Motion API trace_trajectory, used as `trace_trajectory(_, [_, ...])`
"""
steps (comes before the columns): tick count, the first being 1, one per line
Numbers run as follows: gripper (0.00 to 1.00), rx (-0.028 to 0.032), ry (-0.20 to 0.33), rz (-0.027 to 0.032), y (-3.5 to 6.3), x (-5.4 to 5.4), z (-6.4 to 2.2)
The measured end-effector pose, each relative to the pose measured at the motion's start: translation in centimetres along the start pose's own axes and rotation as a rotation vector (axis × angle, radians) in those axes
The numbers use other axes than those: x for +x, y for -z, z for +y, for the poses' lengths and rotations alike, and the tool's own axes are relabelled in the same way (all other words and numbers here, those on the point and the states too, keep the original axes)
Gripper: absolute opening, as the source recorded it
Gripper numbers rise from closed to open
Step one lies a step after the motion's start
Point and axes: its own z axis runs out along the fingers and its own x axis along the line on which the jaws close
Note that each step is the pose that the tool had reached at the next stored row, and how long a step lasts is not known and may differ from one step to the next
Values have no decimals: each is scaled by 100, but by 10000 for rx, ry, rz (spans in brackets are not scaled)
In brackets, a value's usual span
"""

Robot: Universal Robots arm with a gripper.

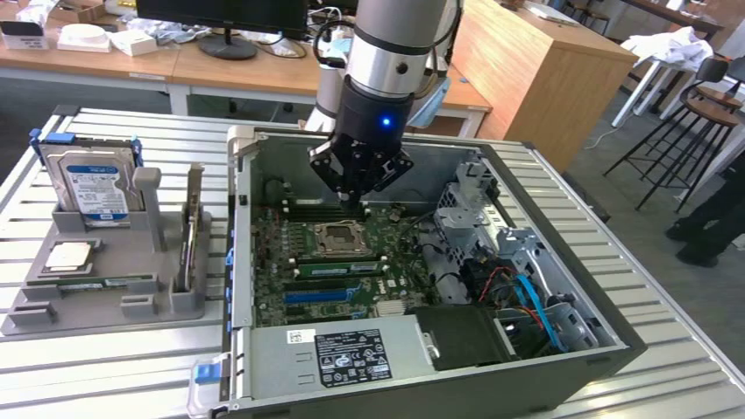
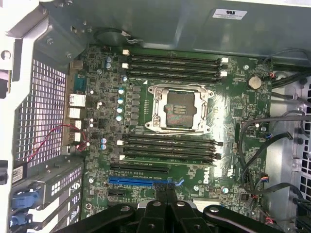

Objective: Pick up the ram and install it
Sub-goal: 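Press down the ram until it locks into place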

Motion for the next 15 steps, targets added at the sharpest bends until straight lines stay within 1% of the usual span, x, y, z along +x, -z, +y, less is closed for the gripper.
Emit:
trace_trajectory(13, [10, 0, -1, 1, 0, -1, 0])
trace_trajectory(15, [10, 1, -1, 1, 0, -17, -1])
